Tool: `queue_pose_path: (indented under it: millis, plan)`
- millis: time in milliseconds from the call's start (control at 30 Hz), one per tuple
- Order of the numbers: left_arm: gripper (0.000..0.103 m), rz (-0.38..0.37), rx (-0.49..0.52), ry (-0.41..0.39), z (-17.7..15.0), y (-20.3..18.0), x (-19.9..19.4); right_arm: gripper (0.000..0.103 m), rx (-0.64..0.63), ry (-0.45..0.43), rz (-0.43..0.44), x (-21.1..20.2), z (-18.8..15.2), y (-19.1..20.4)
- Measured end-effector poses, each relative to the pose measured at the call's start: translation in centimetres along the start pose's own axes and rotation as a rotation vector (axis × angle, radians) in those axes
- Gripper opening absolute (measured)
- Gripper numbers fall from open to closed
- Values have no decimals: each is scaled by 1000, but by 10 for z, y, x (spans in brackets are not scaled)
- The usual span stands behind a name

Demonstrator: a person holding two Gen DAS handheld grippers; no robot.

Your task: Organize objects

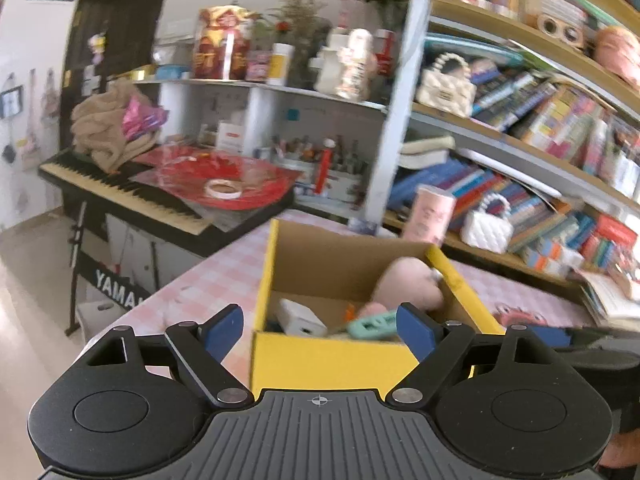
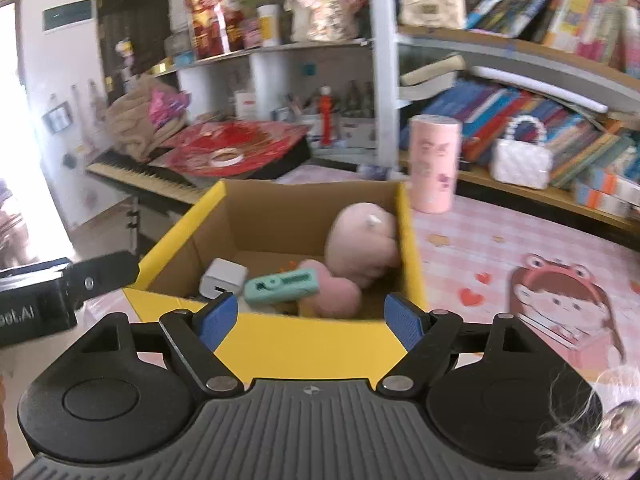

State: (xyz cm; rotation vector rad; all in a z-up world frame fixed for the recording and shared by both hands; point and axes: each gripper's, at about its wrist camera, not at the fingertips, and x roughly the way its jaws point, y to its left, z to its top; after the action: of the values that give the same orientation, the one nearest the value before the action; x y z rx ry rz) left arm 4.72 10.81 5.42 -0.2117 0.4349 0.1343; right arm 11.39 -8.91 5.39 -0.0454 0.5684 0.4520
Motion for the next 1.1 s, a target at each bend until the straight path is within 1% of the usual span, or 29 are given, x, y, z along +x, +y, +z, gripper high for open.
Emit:
queue_pose_path:
  millis: [67, 133, 167, 267, 367, 467, 600, 667, 733, 1000, 1100]
  plan:
    - [86, -19, 24, 5, -4, -5, -8, 80, 19, -6, -38, -12, -7, 0]
    - [90, -35, 42, 7, -9, -9, -16, 80, 35, -4, -81, -23, -15, -1]
    - [91, -46, 51, 8, -12, -11, -20, 80, 46, 0, -108, -28, -20, -1]
    - [91, -63, 73, 13, -20, -14, -29, 84, 90, 19, -174, -43, -37, -2]
    - [92, -62, 100, 34, -28, -17, -34, 84, 140, 40, -208, -54, -51, -4]
    - [95, -58, 131, 55, -36, -22, -38, 85, 153, 36, -253, -66, -64, -2]
    - [95, -102, 174, 79, -47, -29, -44, 89, 164, 22, -322, -89, -85, 1]
    - [95, -108, 196, 89, -52, -35, -46, 91, 170, 22, -353, -98, -95, 2]
    - [95, -123, 217, 112, -58, -40, -46, 92, 176, 29, -384, -106, -104, 3]
    - [95, -173, 274, 181, -78, -65, -49, 103, 235, 56, -519, -137, -126, -14]
    - [95, -172, 268, 231, -88, -72, -49, 103, 258, 69, -550, -144, -132, -20]
